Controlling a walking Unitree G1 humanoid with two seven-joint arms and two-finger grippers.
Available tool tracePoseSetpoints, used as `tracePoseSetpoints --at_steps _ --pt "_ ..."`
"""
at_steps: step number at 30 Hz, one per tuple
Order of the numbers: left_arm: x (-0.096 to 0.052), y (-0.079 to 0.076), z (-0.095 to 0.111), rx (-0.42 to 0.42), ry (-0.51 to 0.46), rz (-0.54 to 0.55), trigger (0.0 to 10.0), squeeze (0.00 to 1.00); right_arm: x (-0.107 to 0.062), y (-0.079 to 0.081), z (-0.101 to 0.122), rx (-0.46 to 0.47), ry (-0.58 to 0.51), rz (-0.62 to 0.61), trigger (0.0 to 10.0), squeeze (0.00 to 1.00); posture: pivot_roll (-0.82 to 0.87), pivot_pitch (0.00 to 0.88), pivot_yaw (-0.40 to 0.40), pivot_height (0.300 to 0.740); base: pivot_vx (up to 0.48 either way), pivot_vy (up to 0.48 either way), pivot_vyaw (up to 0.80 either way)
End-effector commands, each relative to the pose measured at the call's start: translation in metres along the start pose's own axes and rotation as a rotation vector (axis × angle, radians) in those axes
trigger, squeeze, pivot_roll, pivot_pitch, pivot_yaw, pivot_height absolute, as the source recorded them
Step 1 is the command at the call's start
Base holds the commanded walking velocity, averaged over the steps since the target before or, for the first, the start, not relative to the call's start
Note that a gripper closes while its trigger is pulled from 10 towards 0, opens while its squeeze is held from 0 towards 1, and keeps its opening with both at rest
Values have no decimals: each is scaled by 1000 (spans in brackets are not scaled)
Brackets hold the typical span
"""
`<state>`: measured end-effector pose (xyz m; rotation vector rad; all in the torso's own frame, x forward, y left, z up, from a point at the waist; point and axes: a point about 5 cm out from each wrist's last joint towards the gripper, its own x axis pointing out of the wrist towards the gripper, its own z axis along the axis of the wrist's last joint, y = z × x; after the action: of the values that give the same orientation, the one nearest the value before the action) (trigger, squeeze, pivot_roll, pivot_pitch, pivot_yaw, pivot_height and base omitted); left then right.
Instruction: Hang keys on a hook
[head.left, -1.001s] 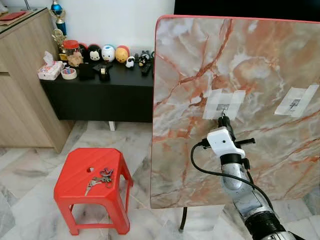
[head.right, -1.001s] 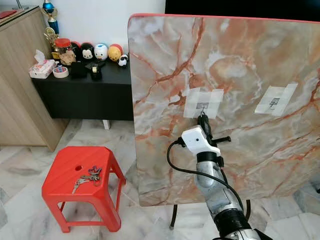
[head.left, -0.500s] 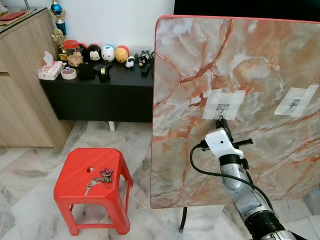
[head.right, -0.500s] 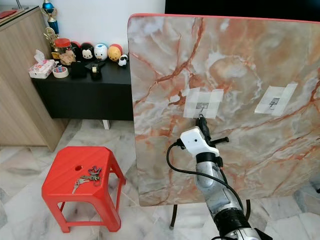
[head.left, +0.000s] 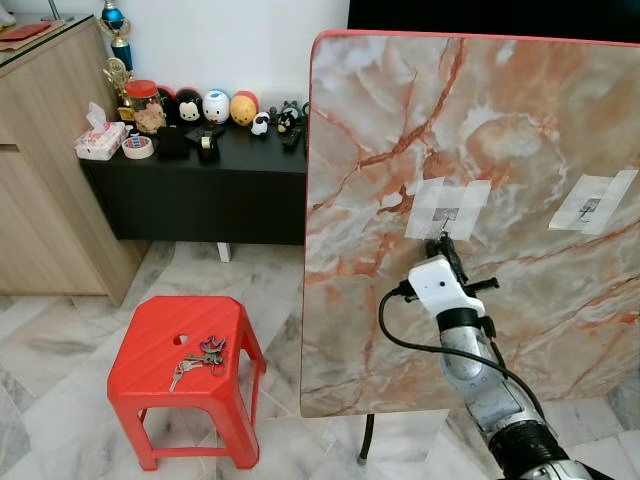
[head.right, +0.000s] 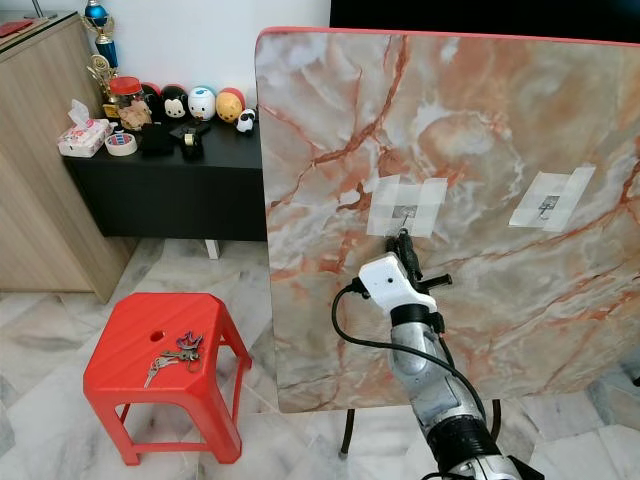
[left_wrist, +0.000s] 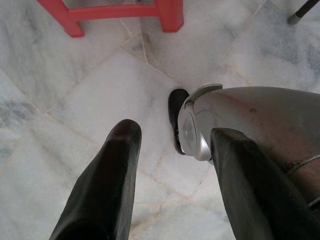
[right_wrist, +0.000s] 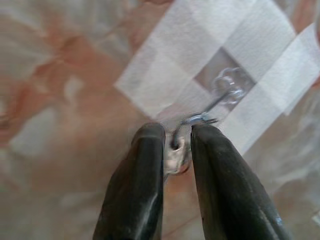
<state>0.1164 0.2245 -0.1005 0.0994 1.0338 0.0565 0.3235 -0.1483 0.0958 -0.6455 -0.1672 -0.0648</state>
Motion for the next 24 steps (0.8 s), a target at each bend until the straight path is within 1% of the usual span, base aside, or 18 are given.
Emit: tracePoseSetpoints --at_steps 1,4,6,7,8,9,10,11,12,13,14,15,16,17,19,21,23,24 --pt "0 -5 -2 4 8 -14 10000 0 -2 2 2 19 -10 20 10000 1000 70 0 -78 740 0 0 0" --pt "0 -4 -2 4 8 -14 10000 0 -8 7 3 73 -24 78 10000 1000 69 0 -80 740 0 0 0" --pt "0 -4 -2 5 8 -15 10000 0 -11 11 3 128 -15 115 10000 1000 69 0 -80 740 0 0 0" --pt "0 -4 -2 5 8 -15 10000 0 -15 13 1 157 -5 137 10000 165 69 0 -80 740 0 0 0" --pt "0 -4 -2 5 8 -15 10000 0 -17 13 0 163 1 143 10000 165 69 0 -80 740 0 0 0" --pt "0 -4 -2 5 8 -15 10000 0 -19 14 -2 190 17 152 10000 0 69 0 -80 740 0 0 0" --pt "0 -4 -2 5 8 -15 10000 0 -26 16 -11 248 78 170 10000 0 68 0 -82 740 0 0 0" --pt "0 -4 -2 5 7 -15 10000 0 -30 18 -18 278 120 182 10000 0 65 0 -80 740 0 0 0" --pt "0 -4 -2 5 7 -15 10000 0 -30 18 -18 278 120 182 10000 0 65 0 -80 740 0 0 0" --pt "0 -4 -2 6 8 -15 10000 0 -37 24 -32 316 224 213 10000 0 65 0 -80 740 0 0 0" --pt "0 -4 -1 11 8 -16 10000 0 -58 37 -58 428 420 273 10000 0 61 0 -79 740 0 0 0" --pt "0 -4 -1 13 9 -16 10000 0 -66 41 -65 467 478 289 10000 0 61 0 -79 740 0 0 0" --pt "0 -4 -1 14 9 -15 10000 0 -73 44 -73 482 532 305 10000 0 61 0 -77 740 0 0 0" --pt "0 -4 -1 14 9 -15 10000 0 -73 44 -73 482 532 305 10000 0 61 0 -77 740 0 0 0" --pt "0 -3 -1 17 8 -11 10000 0 -103 53 -101 542 730 299 10000 0 65 0 -73 740 0 0 0" --pt "0 -2 0 20 8 -8 10000 0 -124 59 -116 578 852 291 10000 0 61 0 -66 740 0 0 0" --pt "0 -1 0 23 8 -6 10000 0 -134 62 -122 577 913 288 10000 0 58 0 -55 740 0 0 0" --pt "0 -1 0 23 8 -6 10000 0 -134 62 -122 577 913 288 10000 0 58 0 -55 740 0 0 0"
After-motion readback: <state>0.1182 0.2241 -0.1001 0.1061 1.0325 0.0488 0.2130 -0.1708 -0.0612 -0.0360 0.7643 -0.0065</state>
